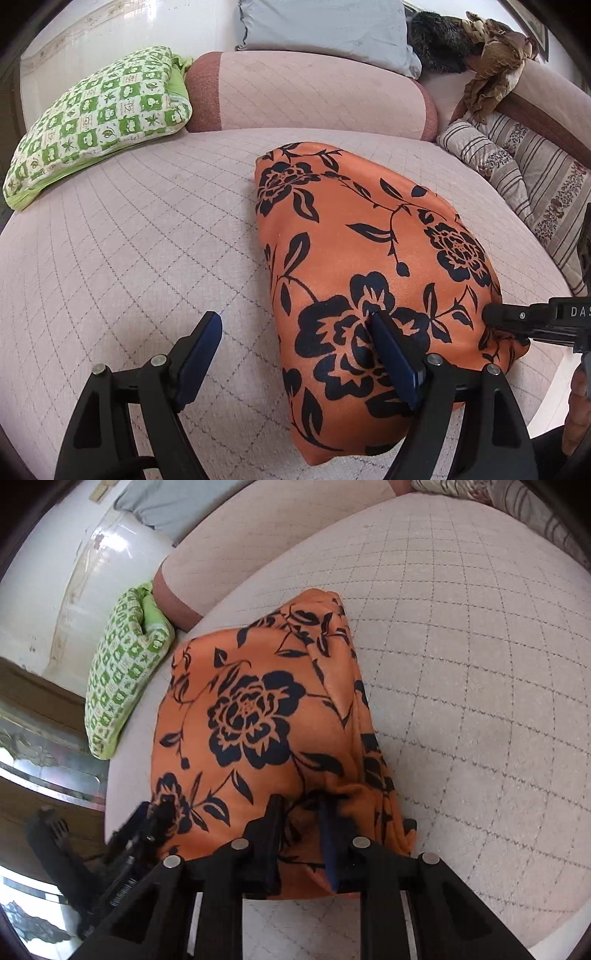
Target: Fold small clothes
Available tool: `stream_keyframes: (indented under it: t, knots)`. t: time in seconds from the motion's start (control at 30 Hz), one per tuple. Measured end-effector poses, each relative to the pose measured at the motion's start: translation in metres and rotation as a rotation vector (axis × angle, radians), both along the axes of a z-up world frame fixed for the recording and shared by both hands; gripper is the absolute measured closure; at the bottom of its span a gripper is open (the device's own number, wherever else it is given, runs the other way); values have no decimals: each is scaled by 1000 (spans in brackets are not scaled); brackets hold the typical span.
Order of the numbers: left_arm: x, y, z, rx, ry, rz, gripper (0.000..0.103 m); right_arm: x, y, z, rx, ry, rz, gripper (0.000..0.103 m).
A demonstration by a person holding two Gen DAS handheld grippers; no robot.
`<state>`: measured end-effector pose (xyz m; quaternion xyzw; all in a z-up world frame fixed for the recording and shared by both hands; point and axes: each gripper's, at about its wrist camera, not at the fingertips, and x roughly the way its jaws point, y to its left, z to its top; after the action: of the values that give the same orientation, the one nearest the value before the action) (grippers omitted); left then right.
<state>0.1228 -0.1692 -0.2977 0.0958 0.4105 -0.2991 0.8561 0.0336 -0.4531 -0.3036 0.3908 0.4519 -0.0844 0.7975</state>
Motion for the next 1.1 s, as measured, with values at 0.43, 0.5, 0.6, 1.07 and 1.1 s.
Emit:
stream_keyframes:
  t: [0.43, 0.5, 0.6, 1.07, 1.1]
  knots:
    - [-9, 7, -5, -11, 27, 65, 13, -4, 3, -2, -25, -31, 14, 81]
    - [-12, 10, -4, -8, 30, 69, 12, -8, 4, -1, -25, -41, 4, 80]
    - [-16, 12, -2, -5, 32, 72, 12, -16, 6, 6, -20, -62, -10, 79]
    - [-31, 20, 9, 13, 1, 87, 12, -38, 24, 33, -54, -174, -21, 78]
    - [-31, 20, 8, 17, 6, 88, 12, -34, 24, 27, -44, -141, -12, 78]
